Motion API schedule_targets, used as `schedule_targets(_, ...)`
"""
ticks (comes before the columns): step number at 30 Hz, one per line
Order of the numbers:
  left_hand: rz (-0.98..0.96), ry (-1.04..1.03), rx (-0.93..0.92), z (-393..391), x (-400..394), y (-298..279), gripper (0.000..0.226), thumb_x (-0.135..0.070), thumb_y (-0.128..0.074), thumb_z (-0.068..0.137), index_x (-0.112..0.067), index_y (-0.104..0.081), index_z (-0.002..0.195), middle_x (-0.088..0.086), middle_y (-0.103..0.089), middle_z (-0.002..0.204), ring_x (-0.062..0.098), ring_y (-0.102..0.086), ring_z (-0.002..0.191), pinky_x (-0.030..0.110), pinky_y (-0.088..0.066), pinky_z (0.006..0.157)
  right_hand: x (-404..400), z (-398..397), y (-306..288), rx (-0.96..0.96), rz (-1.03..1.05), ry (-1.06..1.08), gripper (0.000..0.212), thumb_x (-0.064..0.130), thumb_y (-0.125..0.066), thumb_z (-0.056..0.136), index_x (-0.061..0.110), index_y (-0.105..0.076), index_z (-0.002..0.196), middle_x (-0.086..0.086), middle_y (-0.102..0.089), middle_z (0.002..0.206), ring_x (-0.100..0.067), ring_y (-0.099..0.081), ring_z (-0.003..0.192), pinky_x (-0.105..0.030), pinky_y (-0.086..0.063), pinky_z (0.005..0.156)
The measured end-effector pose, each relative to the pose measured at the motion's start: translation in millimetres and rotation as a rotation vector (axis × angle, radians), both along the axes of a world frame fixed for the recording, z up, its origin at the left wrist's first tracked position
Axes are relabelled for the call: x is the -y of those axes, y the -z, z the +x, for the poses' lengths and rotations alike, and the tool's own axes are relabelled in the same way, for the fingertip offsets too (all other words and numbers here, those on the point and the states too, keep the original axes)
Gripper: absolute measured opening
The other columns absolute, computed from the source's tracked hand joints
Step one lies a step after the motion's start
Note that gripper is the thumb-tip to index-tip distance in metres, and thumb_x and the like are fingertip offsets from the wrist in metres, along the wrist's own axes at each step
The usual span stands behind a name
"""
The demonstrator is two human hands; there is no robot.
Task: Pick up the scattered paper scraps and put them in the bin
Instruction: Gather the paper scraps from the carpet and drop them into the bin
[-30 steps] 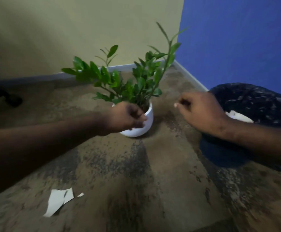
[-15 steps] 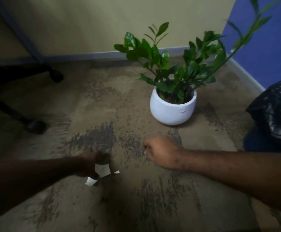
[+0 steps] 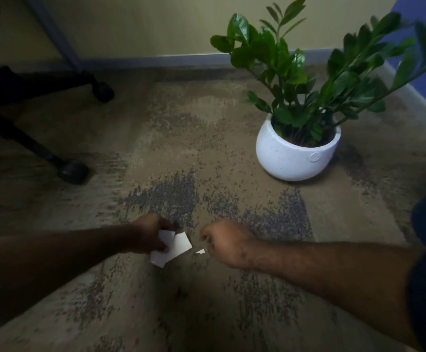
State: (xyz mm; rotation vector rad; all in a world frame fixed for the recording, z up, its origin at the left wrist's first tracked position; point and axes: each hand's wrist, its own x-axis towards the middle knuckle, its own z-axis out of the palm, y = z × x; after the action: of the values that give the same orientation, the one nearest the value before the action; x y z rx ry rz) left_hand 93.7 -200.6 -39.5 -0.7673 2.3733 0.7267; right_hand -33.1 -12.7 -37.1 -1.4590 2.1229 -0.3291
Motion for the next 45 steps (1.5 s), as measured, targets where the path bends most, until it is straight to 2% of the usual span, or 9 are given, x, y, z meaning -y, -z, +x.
schedule_targets(2,0.066,-0.084,-0.058,0.3,7.9,-0.2,0.046,-0.009,-0.080,0.072,-0.026,-0.068,0.113,0.005,-0.069,0.115,0.010,-0.065,0.085,0.017,-0.050,0.058,3.5,7.7,7.4,0.000,0.029,-0.027,0.027,0.017,-0.055,0.087,0.022,-0.065,0.111,-0.006,-0.068,0.114,-0.029,-0.062,0.104,-0.029,-0.045,0.081)
schedule_targets(5,0.106,-0.162,-0.100,0.2,16.5,0.0,0.044,-0.009,-0.082,0.072,-0.016,-0.070,0.113,0.004,-0.071,0.101,0.017,-0.067,0.084,0.024,-0.052,0.057,7.1,17.7,16.9,-0.055,0.053,-0.055,0.024,0.017,-0.052,0.088,0.017,-0.066,0.107,-0.009,-0.067,0.112,-0.031,-0.062,0.105,-0.034,-0.049,0.086)
schedule_targets(8,0.120,-0.192,-0.154,-1.6,20.1,1.1,0.026,-0.009,-0.084,0.070,-0.016,-0.073,0.093,-0.003,-0.066,0.075,0.009,-0.062,0.068,0.016,-0.046,0.051,9.2,22.7,22.4,-0.095,0.063,-0.030,0.022,0.015,-0.047,0.090,0.016,-0.065,0.102,-0.011,-0.066,0.112,-0.032,-0.062,0.104,-0.036,-0.049,0.088)
schedule_targets(14,0.188,-0.221,-0.163,-11.5,18.5,-4.2,0.035,-0.009,-0.083,0.073,-0.011,-0.072,0.106,0.001,-0.065,0.080,0.010,-0.058,0.068,0.023,-0.046,0.055,5.3,21.2,26.5,-0.100,0.104,-0.030,0.019,0.012,-0.043,0.092,0.011,-0.061,0.099,-0.014,-0.065,0.108,-0.034,-0.063,0.100,-0.037,-0.049,0.084)
schedule_targets(18,0.259,-0.291,-0.252,-26.9,11.2,-12.0,0.020,-0.005,-0.083,0.072,-0.017,-0.073,0.084,-0.008,-0.067,0.063,0.002,-0.063,0.057,0.017,-0.045,0.047,-9.5,-5.4,13.6,-0.033,0.056,0.123,0.017,0.018,-0.048,0.091,0.016,-0.064,0.091,-0.011,-0.067,0.103,-0.030,-0.063,0.096,-0.032,-0.048,0.080)
schedule_targets(26,0.501,-0.354,-0.358,-98.1,-56.3,-60.1,0.037,-0.008,-0.079,0.078,-0.004,-0.066,0.112,0.013,-0.072,0.101,0.023,-0.072,0.086,0.027,-0.056,0.064,-50.5,-80.7,-56.1,0.251,-0.309,0.520,0.007,0.013,-0.071,0.080,0.016,-0.072,0.074,0.002,-0.073,0.077,-0.008,-0.064,0.068,-0.025,-0.051,0.068)
schedule_targets(34,0.707,-0.214,-0.574,-168.7,-158.6,-126.3,0.027,0.000,-0.074,0.079,0.004,-0.069,0.106,0.016,-0.074,0.092,0.018,-0.070,0.074,0.023,-0.055,0.056,-130.2,-133.6,-138.5,0.344,-0.645,0.723,0.009,0.000,-0.076,0.077,0.006,-0.070,0.072,-0.004,-0.067,0.066,-0.014,-0.059,0.061,-0.038,-0.053,0.063)
schedule_targets(39,0.793,-0.213,-0.619,-212.7,-225.9,-164.1,0.025,0.003,-0.071,0.081,0.003,-0.069,0.106,0.023,-0.071,0.105,0.031,-0.069,0.089,0.048,-0.056,0.086,-189.8,-161.9,-177.4,0.317,-0.737,0.819,0.022,-0.010,-0.070,0.078,0.009,-0.065,0.089,-0.016,-0.071,0.086,-0.023,-0.065,0.072,-0.039,-0.054,0.069)
schedule_targets(45,0.817,-0.206,-0.717,-262.7,-301.7,-202.4,0.029,0.001,-0.073,0.081,0.003,-0.068,0.109,0.025,-0.070,0.107,0.036,-0.069,0.093,0.050,-0.054,0.086,-263.4,-196.5,-215.9,0.305,-0.832,0.919,0.035,-0.013,-0.064,0.081,0.008,-0.059,0.109,-0.006,-0.071,0.080,-0.010,-0.066,0.058,-0.026,-0.053,0.054)
